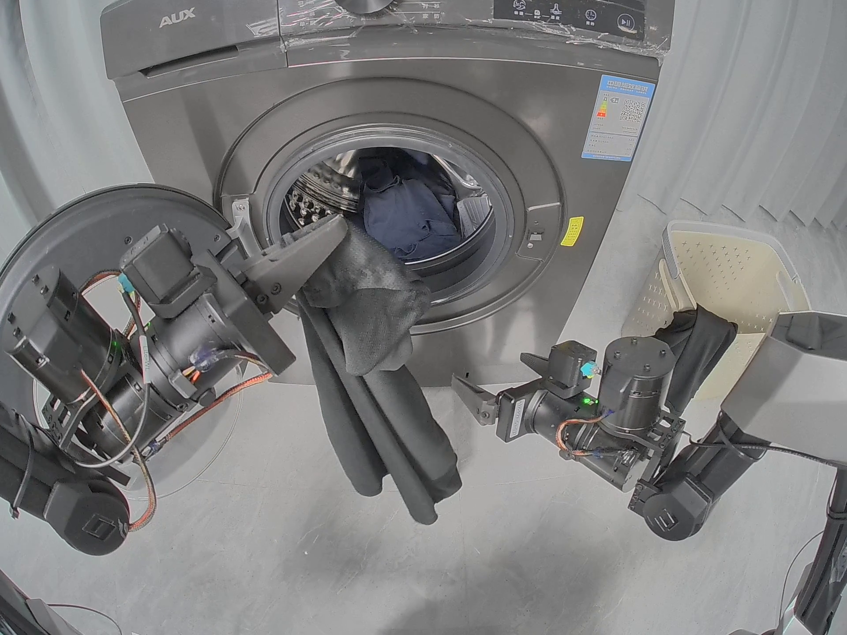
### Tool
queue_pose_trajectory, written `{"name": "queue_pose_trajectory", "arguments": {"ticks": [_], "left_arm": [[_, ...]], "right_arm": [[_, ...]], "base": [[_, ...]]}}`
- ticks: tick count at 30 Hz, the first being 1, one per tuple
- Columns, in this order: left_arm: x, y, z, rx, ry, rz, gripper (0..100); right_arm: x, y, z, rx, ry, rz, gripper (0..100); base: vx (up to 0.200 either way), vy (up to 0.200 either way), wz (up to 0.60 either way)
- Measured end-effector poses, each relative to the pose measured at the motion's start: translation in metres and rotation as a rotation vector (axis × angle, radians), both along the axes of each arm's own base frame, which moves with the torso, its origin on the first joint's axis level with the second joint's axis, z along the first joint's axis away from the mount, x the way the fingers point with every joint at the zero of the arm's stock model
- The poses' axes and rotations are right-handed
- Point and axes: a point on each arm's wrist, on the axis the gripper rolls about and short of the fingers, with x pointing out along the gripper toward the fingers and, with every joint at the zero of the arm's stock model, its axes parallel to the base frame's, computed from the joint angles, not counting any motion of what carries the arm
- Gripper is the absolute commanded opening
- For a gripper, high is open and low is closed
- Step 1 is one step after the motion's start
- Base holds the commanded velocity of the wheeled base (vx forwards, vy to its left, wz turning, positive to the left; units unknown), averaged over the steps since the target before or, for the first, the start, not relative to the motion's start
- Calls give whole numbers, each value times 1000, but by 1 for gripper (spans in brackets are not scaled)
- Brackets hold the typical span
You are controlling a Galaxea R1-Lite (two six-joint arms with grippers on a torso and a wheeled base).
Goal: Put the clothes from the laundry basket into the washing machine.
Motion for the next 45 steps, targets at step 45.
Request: {"name": "queue_pose_trajectory", "arguments": {"ticks": [45], "left_arm": [[-2, -1, 16, -37, -50, -3, 0]], "right_arm": [[4, 104, -53, -6, -47, 205, 100]], "base": [[0, 0, 0]]}}
